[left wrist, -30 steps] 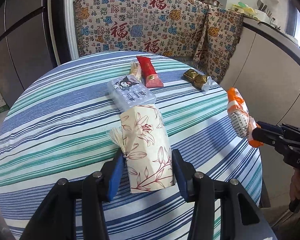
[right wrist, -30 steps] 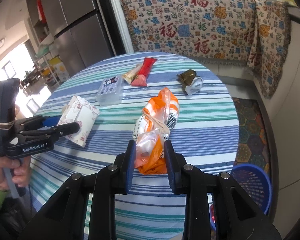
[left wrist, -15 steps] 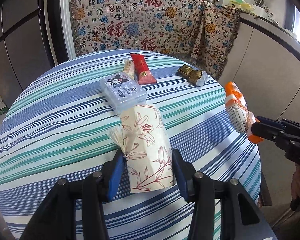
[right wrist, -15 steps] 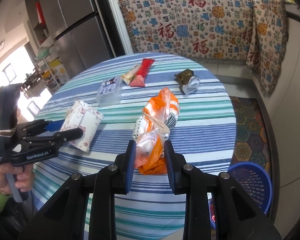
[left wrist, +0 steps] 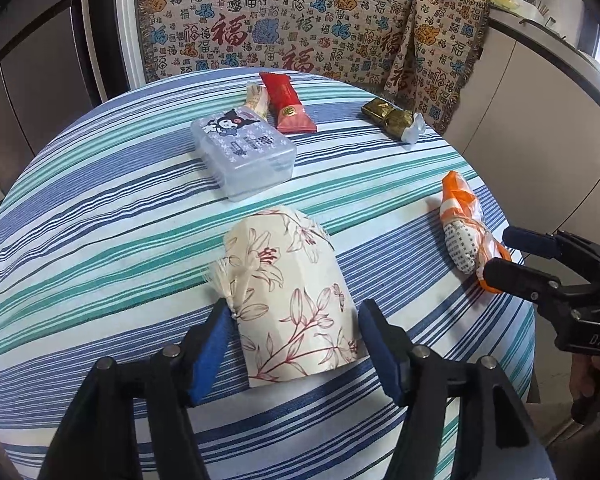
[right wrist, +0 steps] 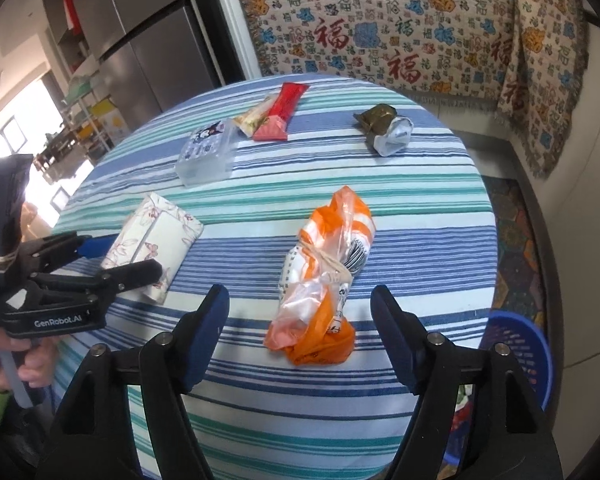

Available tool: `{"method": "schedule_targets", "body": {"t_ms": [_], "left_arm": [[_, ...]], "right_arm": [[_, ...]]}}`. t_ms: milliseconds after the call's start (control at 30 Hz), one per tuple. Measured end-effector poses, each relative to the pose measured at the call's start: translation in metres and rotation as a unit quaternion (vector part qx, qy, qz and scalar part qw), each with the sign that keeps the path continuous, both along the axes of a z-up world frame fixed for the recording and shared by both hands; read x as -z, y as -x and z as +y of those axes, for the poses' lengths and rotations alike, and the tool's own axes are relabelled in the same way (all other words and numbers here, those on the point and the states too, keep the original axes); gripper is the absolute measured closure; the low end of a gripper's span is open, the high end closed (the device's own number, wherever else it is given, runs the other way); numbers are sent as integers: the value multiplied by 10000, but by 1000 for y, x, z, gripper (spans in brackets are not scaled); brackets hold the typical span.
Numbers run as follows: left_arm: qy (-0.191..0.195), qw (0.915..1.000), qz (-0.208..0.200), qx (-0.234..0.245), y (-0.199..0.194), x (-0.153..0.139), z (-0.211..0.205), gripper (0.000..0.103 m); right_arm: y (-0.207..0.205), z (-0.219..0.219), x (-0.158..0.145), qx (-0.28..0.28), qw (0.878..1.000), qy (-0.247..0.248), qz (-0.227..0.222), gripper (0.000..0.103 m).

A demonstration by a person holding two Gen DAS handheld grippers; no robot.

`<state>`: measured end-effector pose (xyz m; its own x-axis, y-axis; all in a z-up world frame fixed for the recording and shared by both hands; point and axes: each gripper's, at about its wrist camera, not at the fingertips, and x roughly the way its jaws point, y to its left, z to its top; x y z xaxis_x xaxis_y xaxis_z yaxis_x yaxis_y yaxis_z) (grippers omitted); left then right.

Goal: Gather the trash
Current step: 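Carry the tissue pack and snack bag to the wastebasket and release both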

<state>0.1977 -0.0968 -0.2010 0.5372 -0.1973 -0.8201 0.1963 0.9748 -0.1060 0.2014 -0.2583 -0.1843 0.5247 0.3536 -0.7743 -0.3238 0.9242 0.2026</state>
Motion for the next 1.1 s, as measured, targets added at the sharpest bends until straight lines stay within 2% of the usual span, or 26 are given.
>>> {"method": "schedule_targets", "body": {"t_ms": [33,67,100,167,267,500,667,767,900,1100], "left_arm": [[25,10000,-11,-17,1,0,1,38],[57,10000,-24,-39,2,0,2,38],[99,9999,-36,-56,2,-1,4,43],[137,9998,-140,-67,5,-5,5,49],[32,9995,-309,17,10,-15,1,55],[125,9988,-431,187,14,-28,-18,56],[280,9978,-469,380,13,-40,-46,56],[355,9961,-471,657,12,-46,-80,56],[463,9910,-464,1163,11,-52,-139,56],[632,9815,-264,1785,5,-41,-221,56]], "right_arm": [[-3,2,3,-1,10000,5,49,29],[-6,5,7,-49,9998,60,175,49],[-8,7,10,-49,9994,197,294,66],[-8,7,7,-6,9994,229,268,68],[1,3,-9,-5,9999,126,-10,68],[17,-34,-26,288,9990,-247,-236,68],[26,-83,-33,772,9956,-411,-325,68],[32,-122,-33,1179,9916,-446,-305,68],[46,-174,-24,1654,9858,-246,-136,67],[67,-230,-8,2187,9755,-230,81,67]]}}
